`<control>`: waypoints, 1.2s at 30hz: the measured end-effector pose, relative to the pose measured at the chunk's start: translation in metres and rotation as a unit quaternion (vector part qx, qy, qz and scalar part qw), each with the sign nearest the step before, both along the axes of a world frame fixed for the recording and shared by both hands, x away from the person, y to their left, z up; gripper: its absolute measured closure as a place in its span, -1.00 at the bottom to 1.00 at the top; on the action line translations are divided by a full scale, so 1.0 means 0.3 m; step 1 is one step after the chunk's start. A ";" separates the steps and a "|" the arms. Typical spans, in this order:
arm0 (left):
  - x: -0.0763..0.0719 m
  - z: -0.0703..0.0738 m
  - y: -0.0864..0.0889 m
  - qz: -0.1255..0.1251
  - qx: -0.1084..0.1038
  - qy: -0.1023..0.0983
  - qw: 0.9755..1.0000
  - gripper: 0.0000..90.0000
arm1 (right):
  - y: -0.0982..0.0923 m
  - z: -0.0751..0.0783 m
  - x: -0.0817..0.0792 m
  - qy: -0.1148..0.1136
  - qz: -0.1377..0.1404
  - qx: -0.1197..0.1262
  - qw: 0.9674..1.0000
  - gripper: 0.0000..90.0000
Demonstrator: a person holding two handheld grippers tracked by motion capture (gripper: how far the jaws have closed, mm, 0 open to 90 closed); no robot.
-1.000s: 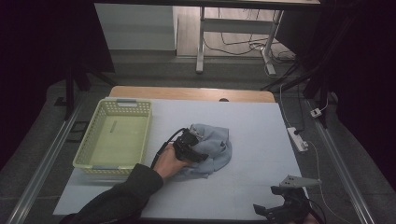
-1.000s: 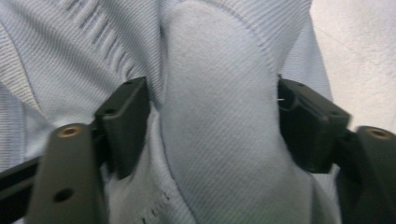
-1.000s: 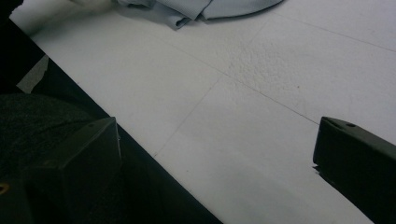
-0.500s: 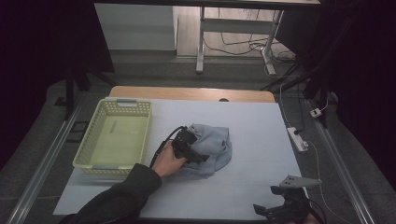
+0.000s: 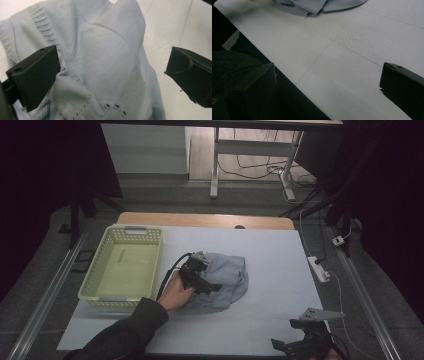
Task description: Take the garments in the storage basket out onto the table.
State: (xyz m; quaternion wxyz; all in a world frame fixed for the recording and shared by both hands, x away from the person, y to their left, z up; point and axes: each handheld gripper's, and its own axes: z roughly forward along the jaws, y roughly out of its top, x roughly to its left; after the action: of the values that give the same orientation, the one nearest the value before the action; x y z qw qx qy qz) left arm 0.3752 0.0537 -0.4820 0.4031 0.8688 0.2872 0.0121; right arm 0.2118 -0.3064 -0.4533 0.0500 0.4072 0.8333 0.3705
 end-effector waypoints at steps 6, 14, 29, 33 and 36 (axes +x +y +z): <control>-0.021 0.044 0.022 -0.009 -0.024 -0.002 1.000 -1.00 | 0.000 0.000 0.000 0.000 0.000 0.000 1.000 -0.98; -0.050 0.091 0.046 -0.020 -0.037 -0.017 0.999 -1.00 | 0.001 0.000 0.000 0.000 0.000 0.000 1.000 -0.98; -0.113 0.140 0.099 -0.022 -0.039 -0.031 0.999 -1.00 | 0.000 0.001 -0.001 -0.003 -0.003 0.000 1.000 -0.98; -0.133 0.148 0.114 -0.022 -0.041 -0.032 0.998 -1.00 | 0.000 0.001 -0.001 -0.004 -0.004 0.000 1.000 -0.98; -0.149 0.155 0.126 -0.022 -0.045 -0.028 0.998 -1.00 | 0.000 0.002 -0.001 -0.004 -0.004 0.000 1.000 -0.98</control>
State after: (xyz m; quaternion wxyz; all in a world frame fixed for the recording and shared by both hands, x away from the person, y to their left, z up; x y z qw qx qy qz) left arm 0.3306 0.0916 -0.4353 0.4501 0.8550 0.2573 0.0141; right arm 0.2114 -0.3065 -0.4528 0.0542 0.4090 0.8314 0.3722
